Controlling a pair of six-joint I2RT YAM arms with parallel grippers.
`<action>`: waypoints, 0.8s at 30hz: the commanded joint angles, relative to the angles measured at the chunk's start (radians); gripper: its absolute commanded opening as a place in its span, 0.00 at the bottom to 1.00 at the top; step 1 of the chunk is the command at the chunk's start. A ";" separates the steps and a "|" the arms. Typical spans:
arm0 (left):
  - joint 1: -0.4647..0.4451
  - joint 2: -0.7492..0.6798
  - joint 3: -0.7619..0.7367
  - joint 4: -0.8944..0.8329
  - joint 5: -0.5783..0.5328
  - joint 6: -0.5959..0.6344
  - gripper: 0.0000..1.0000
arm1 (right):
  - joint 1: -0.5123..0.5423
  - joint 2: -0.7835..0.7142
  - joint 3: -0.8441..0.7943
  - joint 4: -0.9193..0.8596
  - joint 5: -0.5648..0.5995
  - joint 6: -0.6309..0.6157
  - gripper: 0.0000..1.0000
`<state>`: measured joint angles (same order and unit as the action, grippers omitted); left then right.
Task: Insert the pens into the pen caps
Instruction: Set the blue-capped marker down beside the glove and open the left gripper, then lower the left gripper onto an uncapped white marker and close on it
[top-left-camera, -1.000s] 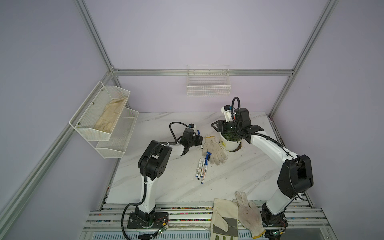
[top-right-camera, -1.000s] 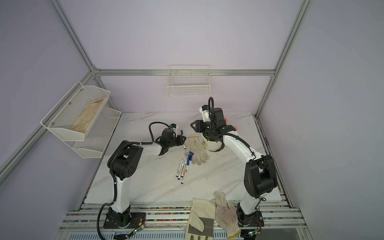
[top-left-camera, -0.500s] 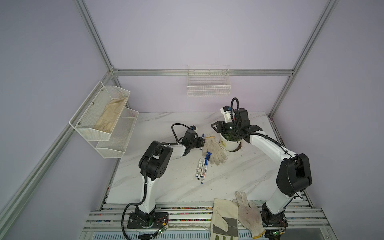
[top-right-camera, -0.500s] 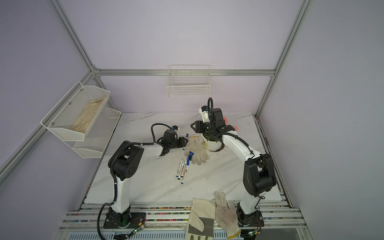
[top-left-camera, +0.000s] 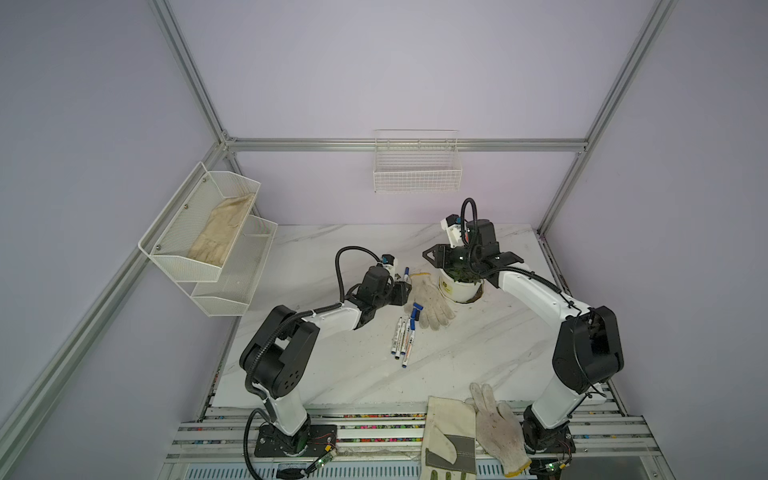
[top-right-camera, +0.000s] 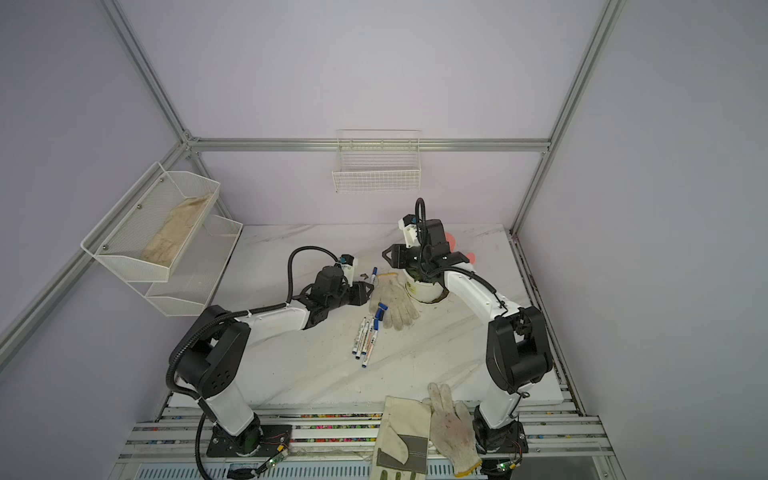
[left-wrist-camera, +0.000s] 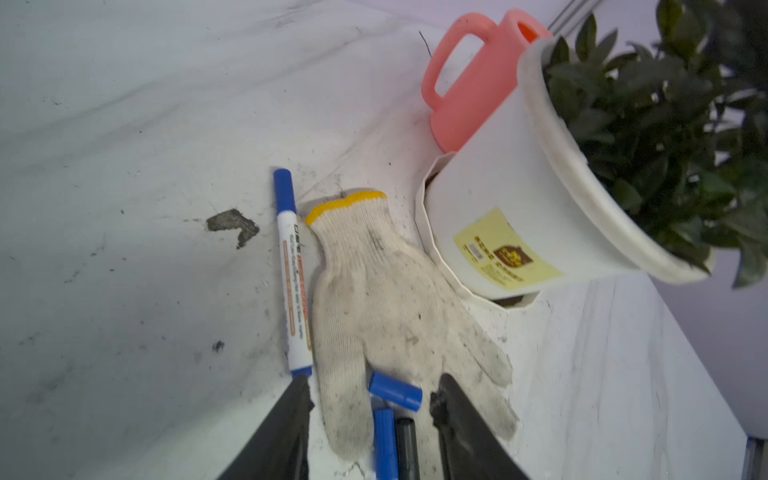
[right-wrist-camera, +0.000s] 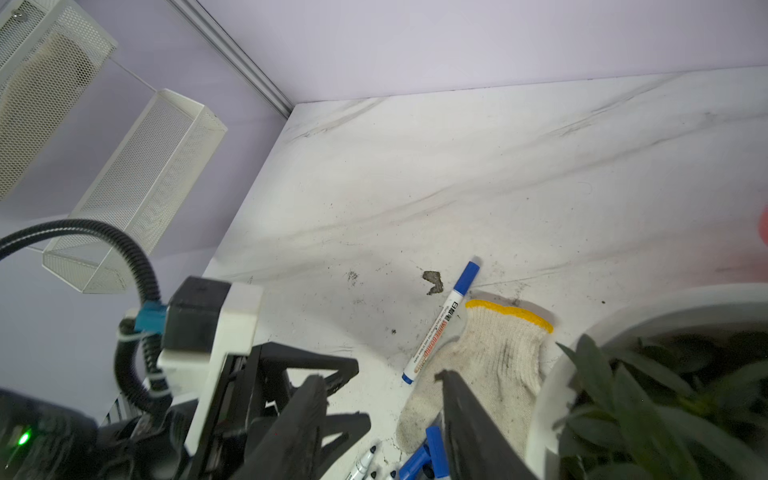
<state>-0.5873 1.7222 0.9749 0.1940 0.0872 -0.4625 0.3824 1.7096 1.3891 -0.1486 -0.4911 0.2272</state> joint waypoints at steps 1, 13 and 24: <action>-0.052 -0.068 -0.072 -0.100 -0.090 0.129 0.49 | 0.004 0.005 -0.001 0.002 0.015 -0.008 0.48; -0.082 -0.138 -0.107 -0.325 -0.005 0.206 0.50 | 0.004 0.010 0.005 -0.008 0.022 -0.009 0.48; -0.090 -0.128 -0.127 -0.370 -0.033 0.202 0.47 | 0.005 0.008 0.010 -0.014 0.021 -0.011 0.46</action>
<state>-0.6704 1.6173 0.8806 -0.1684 0.0551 -0.2756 0.3824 1.7149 1.3891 -0.1516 -0.4770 0.2268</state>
